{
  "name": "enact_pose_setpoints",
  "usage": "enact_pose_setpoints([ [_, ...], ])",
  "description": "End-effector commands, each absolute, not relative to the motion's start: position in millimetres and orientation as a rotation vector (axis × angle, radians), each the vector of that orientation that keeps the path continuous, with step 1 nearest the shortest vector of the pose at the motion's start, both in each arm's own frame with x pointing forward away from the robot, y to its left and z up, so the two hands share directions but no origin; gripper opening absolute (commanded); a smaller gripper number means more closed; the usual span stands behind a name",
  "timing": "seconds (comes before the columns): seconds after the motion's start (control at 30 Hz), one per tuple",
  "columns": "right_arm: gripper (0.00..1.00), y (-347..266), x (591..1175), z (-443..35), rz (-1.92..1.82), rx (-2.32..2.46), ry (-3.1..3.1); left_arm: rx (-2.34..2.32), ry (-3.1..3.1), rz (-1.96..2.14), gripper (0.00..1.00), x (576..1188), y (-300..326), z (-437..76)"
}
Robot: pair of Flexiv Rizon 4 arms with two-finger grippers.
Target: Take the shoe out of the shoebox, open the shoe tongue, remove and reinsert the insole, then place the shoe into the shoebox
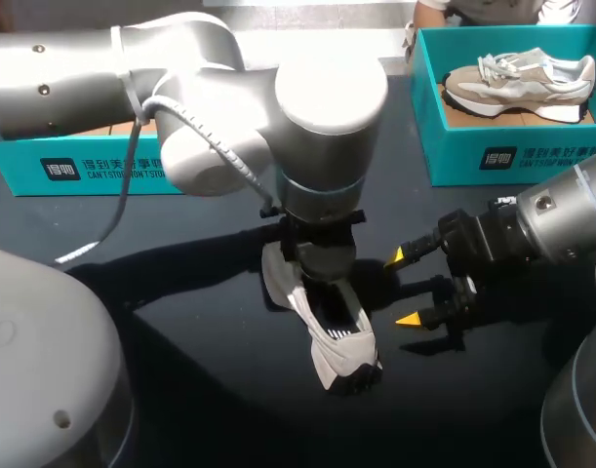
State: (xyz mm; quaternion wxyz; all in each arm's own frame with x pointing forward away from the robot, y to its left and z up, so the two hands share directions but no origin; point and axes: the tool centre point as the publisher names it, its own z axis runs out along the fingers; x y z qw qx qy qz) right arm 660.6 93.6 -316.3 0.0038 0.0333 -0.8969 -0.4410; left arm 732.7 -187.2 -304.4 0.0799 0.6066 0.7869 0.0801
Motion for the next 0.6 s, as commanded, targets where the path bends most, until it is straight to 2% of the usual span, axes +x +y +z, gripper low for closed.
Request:
enact_pose_setpoints([
  [0.03,1.00,95.8,660.2,-316.7,-1.376,0.101,-2.816,1.802,2.347,0.231,0.45,726.7,-189.5,-308.4],
  [0.6,1.00,95.8,660.2,-316.7,-1.376,0.101,-2.816,1.779,2.396,0.119,0.45,703.9,-215.6,-332.9],
])
